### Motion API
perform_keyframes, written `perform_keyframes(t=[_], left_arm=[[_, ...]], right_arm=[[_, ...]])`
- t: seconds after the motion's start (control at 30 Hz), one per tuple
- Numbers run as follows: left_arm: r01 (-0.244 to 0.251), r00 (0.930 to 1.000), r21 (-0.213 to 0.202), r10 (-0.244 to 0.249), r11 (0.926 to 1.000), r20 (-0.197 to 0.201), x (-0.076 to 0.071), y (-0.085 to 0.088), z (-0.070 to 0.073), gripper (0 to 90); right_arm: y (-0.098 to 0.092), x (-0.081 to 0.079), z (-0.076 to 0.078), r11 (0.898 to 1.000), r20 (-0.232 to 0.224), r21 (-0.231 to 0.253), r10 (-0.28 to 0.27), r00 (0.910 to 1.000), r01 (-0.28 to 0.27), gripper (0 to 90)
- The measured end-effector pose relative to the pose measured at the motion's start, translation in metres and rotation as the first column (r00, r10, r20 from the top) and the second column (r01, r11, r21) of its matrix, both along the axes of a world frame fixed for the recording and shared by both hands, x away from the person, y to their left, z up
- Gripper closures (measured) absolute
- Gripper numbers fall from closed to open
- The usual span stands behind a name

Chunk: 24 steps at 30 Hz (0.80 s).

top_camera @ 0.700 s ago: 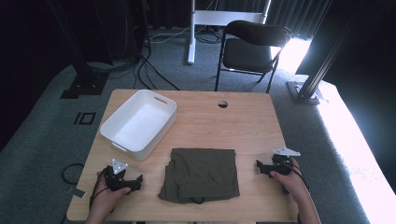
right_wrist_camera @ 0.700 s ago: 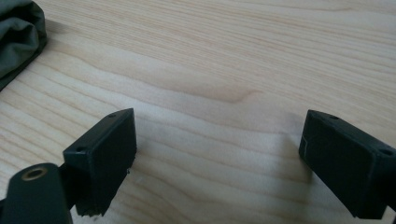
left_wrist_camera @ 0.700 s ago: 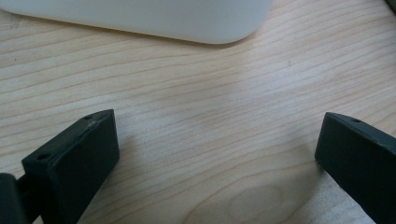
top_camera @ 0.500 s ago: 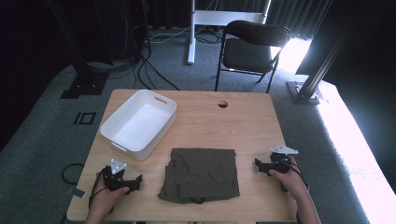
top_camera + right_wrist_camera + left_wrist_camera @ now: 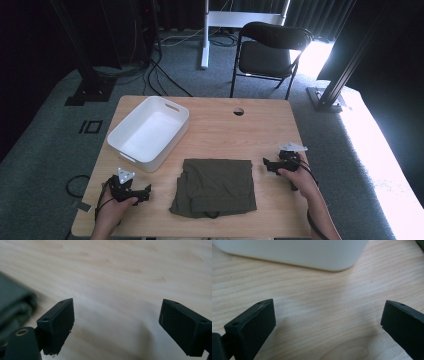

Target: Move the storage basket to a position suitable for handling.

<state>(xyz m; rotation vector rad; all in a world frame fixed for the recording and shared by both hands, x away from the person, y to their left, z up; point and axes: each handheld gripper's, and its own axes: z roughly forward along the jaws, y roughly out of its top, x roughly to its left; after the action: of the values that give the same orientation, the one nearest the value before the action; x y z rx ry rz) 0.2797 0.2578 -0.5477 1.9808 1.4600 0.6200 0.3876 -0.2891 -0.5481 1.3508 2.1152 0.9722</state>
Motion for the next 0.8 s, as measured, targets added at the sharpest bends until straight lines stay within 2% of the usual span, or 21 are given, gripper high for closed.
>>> perform_keyframes(t=[0.1,0.13,0.2,0.3,0.57,0.6,0.63,0.8], left_arm=[[0.0,1.0,-0.007,0.0,1.0,0.009,0.001,-0.001,0.003,1.1],[-0.006,0.9997,-0.01,0.006,0.9999,0.022,0.001,-0.003,0.006,1.1],[-0.007,0.9996,-0.006,0.008,1.0,0.028,0.001,-0.003,0.007,1.1],[-0.014,0.9995,-0.007,0.014,0.9999,0.028,0.001,-0.002,0.01,1.1],[-0.036,0.9967,-0.028,0.038,0.9989,0.071,0.004,-0.001,0.027,1.1],[-0.04,0.996,-0.033,0.042,0.9987,0.078,0.004,-0.001,0.03,1.1],[-0.042,0.9952,-0.037,0.045,0.9984,0.087,0.005,-0.001,0.032,1.1],[-0.046,0.992,-0.052,0.052,0.9976,0.115,0.007,-0.001,0.043,1.1]], right_arm=[[0.007,0.007,0.004,1.0,0.01,0.007,0.014,0.9999,-0.014,13.0],[0.015,0.014,0.008,0.999,0.018,0.005,0.032,0.9993,-0.032,13.1],[0.017,0.017,0.01,0.999,0.022,0.007,0.036,0.9991,-0.036,13.1],[0.032,0.029,0.019,0.998,0.037,0.017,0.065,0.9972,-0.066,13.1],[0.069,0.049,0.037,0.989,0.069,0.017,0.146,0.9869,-0.147,13.4],[0.079,0.054,0.043,0.986,0.077,0.018,0.161,0.984,-0.163,13.4],[0.079,0.054,0.043,0.986,0.077,0.018,0.161,0.984,-0.163,13.4],[0.106,0.067,0.055,0.979,0.097,0.022,0.198,0.9754,-0.201,13.6]])
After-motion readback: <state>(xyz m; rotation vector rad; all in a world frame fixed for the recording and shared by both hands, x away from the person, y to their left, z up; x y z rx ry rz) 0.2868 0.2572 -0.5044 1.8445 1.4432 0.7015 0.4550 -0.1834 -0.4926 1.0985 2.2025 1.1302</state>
